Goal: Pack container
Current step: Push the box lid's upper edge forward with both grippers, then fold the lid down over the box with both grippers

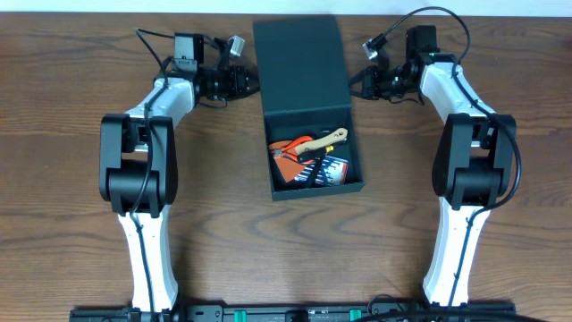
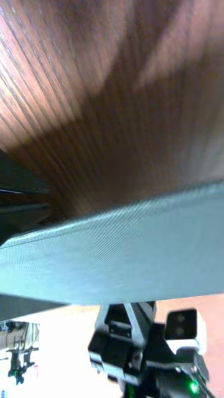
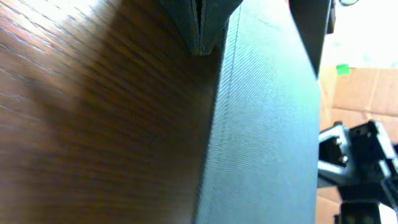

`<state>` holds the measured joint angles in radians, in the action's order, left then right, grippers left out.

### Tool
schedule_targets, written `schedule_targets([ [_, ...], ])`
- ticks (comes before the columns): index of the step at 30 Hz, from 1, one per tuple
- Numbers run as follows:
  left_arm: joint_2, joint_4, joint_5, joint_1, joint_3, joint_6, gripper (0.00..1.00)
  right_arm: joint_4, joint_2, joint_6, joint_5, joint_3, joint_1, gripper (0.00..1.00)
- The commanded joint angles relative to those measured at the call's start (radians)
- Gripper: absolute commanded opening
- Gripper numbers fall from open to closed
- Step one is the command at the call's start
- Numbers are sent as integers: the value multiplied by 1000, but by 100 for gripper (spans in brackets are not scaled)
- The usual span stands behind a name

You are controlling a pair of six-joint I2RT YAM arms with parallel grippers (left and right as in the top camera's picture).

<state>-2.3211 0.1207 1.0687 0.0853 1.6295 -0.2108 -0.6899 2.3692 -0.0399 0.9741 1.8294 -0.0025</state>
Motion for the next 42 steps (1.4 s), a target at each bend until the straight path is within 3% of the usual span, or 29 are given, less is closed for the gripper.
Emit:
schedule_targets([
  [1,-5,-6,61,1,47,-35,6,3,7,-78,156,0,8,1],
  [13,81,16,103,24,77,-57,6,-10,7,-131,342,0,-44,1],
  [21,209,156,102,36,77,-45,6,-101,4,-112,344,0,-53,2],
  [25,285,308,102,36,77,-45,6,-211,-13,-157,369,2,-50,4],
  [26,304,357,102,36,77,-45,6,-246,-21,-179,365,2,-50,9],
  [27,329,423,102,36,77,-28,6,-283,-27,-207,354,2,-50,15],
  [30,394,623,92,36,77,82,6,-356,-56,-224,216,2,-53,17],
  [34,450,880,-40,36,77,229,6,-406,-93,-223,-46,2,-54,13],
  [37,463,1015,-261,38,76,308,6,-410,-118,-218,-166,2,-54,15],
  [42,463,1025,-560,35,76,308,6,-379,-161,-202,-267,5,-56,15],
])
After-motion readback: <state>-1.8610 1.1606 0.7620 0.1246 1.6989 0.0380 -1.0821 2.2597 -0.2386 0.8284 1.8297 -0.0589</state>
